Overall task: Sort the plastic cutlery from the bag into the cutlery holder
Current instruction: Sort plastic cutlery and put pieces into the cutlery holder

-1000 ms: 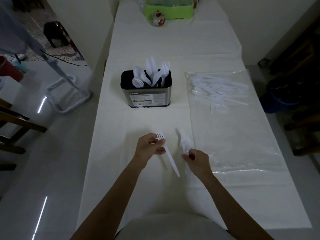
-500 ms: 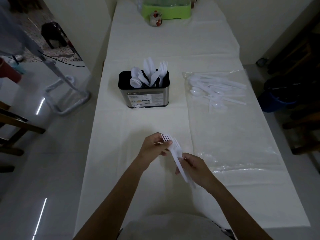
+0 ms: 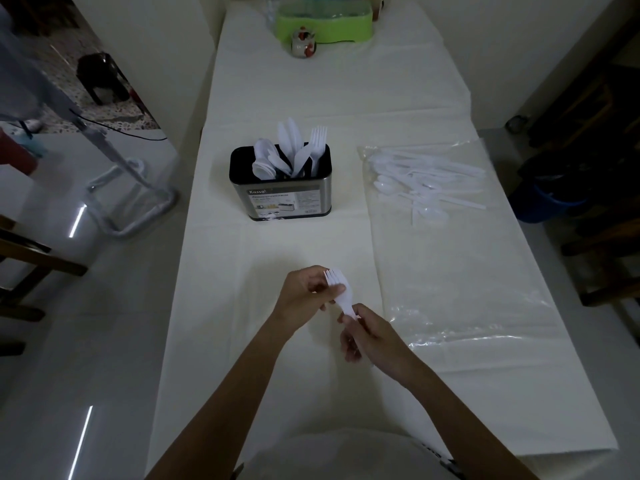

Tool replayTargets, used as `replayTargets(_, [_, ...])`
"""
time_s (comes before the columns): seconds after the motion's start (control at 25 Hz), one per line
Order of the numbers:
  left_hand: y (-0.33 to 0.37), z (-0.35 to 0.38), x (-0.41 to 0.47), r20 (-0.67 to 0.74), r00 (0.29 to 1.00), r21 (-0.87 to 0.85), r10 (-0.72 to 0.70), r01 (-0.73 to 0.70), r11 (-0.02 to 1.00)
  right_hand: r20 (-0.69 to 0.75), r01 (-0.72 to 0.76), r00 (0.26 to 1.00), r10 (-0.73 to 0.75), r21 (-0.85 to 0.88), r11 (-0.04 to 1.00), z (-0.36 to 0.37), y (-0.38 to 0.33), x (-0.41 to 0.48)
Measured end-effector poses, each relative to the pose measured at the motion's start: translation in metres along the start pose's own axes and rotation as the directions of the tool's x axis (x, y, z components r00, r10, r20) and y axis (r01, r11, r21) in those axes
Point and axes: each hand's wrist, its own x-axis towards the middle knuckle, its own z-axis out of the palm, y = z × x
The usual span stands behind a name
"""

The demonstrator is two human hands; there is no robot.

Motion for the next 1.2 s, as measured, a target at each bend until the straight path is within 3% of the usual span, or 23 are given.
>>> replayTargets(0.12, [0.01,-0.005,0.007,0.051,0.998,0.04,0.032,-0.034,0.999,-0.062,0.066,0.995,-0.08,-0.202,0.977,-0.012,-0.006,0.009])
replayTargets(0.24, [0.026,-0.011,0.015,0.062,0.996,0.087,0.07,-0.075,0.993,-0.013,0.08,0.997,-0.081,-0.076,0.994,-0.026,-0.021,0.021])
replayTargets(0.36, [0.045,-0.02,0.021,0.034,0.986,0.124,0.162,-0.165,0.979,0.051,0.15,0.988,-0.143,-0.168,0.974,-0.033,-0.042,0.037])
replayTargets(0.44, [0.059,-0.032,0.027,-0.104,0.971,0.135,0.215,-0.201,0.97,0.033,0.202,0.979,-0.199,-0.192,0.96,-0.04,-0.062,0.053])
replayTargets(0.48, [0.066,-0.039,0.03,-0.237,0.942,0.141,0.238,-0.209,0.968,-0.008,0.225,0.973,-0.23,-0.185,0.957,-0.045,-0.073,0.062])
replayTargets(0.56, [0.077,-0.061,0.037,-0.52,0.808,0.119,0.277,-0.253,0.96,-0.129,0.276,0.947,-0.294,-0.146,0.95,-0.057,-0.099,0.083])
replayTargets(0.64, [0.077,-0.086,0.053,-0.67,0.7,0.07,0.246,-0.27,0.96,-0.252,0.349,0.902,-0.351,-0.052,0.936,-0.068,-0.128,0.104])
replayTargets(0.72, [0.069,-0.107,0.074,-0.703,0.695,-0.008,0.153,-0.223,0.975,-0.359,0.431,0.845,-0.397,0.016,0.902,-0.075,-0.152,0.126])
replayTargets(0.88, [0.06,-0.115,0.107,-0.651,0.758,-0.044,0.04,-0.091,0.995,-0.487,0.522,0.747,-0.452,0.01,0.853,-0.074,-0.17,0.166])
replayTargets(1.0, [0.06,-0.109,0.117,-0.656,0.752,0.019,0.058,-0.061,0.998,-0.48,0.496,0.72,-0.501,-0.149,0.855,-0.067,-0.162,0.187])
replayTargets(1.08, [0.056,-0.108,0.121,-0.66,0.749,0.039,0.065,-0.052,0.998,-0.412,0.422,0.751,-0.516,-0.302,0.855,-0.063,-0.155,0.195])
replayTargets(1.2, [0.053,-0.109,0.123,-0.667,0.744,0.037,0.045,-0.027,0.999,-0.302,0.297,0.78,-0.547,-0.591,0.75,-0.059,-0.141,0.206])
